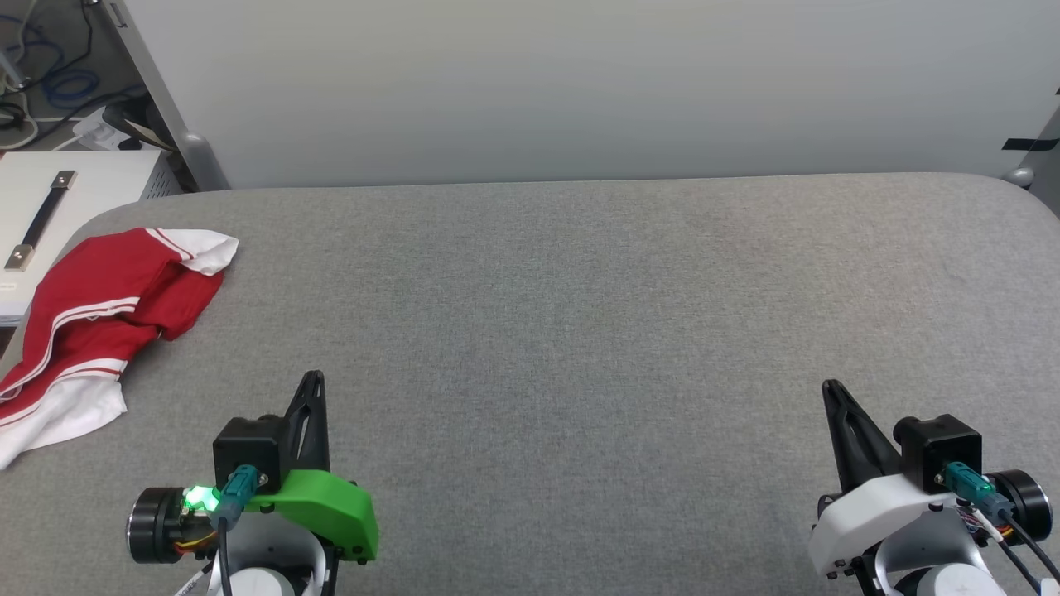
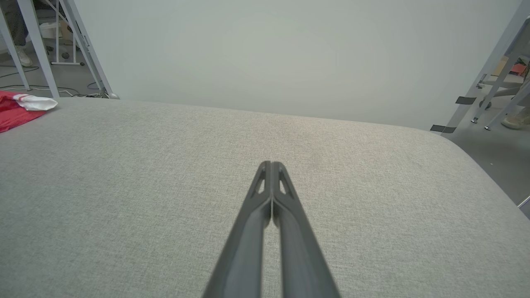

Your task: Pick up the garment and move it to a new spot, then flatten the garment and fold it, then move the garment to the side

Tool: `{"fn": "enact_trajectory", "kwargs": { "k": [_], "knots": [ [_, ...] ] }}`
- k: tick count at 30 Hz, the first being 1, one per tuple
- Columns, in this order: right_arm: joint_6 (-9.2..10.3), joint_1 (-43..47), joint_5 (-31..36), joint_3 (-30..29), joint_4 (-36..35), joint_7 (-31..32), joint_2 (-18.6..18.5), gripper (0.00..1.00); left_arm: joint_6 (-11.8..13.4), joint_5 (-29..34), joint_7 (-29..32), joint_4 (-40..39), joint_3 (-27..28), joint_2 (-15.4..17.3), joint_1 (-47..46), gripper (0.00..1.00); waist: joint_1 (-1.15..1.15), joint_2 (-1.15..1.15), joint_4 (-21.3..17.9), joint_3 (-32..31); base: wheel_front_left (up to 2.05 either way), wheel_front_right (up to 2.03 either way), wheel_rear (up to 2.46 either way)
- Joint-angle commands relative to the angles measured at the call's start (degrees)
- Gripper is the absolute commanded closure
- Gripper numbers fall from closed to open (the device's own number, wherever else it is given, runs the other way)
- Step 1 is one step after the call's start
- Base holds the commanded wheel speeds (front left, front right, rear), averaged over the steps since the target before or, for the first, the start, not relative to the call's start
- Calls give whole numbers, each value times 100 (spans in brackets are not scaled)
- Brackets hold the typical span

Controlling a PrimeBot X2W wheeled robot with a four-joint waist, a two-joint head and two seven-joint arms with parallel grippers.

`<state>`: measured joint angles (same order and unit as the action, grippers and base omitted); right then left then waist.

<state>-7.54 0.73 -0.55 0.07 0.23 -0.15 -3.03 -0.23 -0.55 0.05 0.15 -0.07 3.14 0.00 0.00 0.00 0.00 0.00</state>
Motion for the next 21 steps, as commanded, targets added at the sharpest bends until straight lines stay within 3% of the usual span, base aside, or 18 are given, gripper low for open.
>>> {"fn": "enact_trajectory", "kwargs": {
  "k": [1, 21],
  "knots": [
    [5, -73, 55, -7, -23, 15, 15, 100, 23, 55, -5, -15, 7, -26, 0, 100, 0, 0, 0, 0, 0, 0, 0],
    [5, -73, 55, -7, -23, 15, 15, 100, 23, 55, -5, -15, 7, -26, 0, 100, 0, 0, 0, 0, 0, 0, 0]
  ]
}}
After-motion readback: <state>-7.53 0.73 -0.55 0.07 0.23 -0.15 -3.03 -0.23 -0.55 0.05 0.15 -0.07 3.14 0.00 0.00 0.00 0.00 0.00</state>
